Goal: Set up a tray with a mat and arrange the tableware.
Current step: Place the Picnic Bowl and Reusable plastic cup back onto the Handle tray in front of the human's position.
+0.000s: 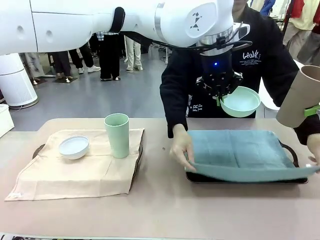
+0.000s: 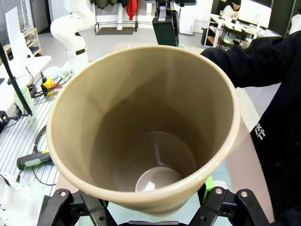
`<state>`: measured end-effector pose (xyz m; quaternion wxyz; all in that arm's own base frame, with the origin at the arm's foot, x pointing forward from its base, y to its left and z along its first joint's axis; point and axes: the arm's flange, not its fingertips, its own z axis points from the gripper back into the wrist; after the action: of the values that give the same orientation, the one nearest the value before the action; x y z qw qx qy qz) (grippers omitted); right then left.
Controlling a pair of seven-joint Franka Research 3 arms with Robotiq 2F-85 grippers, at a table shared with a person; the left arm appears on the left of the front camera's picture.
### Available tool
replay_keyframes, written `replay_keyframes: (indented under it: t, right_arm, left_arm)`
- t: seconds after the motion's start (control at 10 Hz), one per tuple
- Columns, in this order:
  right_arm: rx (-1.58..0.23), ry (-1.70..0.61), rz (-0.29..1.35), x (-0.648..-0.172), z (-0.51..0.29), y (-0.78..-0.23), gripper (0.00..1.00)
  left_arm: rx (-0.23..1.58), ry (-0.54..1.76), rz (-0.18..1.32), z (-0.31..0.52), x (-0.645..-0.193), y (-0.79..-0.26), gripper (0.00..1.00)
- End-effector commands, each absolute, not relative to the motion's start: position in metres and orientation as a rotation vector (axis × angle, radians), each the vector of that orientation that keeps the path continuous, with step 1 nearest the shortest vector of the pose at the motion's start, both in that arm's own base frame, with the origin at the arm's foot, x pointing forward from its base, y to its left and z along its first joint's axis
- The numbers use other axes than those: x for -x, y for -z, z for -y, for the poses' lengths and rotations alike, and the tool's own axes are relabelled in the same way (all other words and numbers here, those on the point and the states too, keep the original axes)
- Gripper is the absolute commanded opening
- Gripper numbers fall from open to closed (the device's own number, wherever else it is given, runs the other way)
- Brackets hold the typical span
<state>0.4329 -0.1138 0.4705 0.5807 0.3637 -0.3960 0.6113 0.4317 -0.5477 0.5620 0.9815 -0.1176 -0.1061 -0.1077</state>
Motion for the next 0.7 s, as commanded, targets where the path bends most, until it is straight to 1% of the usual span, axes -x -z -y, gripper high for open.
replay_keyframes:
  t: [0.0, 0.6]
  right_arm:
    - [-0.864, -1.435, 0.944, -0.4363, 0.1139, -0.4731, 0.28]
    - [-0.864, -1.435, 0.944, -0.4363, 0.1139, -0.4731, 0.28]
  left_arm:
    - [0.26, 0.218, 0.211, 0.5464, -0.4317, -0.5661, 0.0]
    - [0.26, 0.218, 0.211, 0.5464, -0.4317, -0.5661, 0.0]
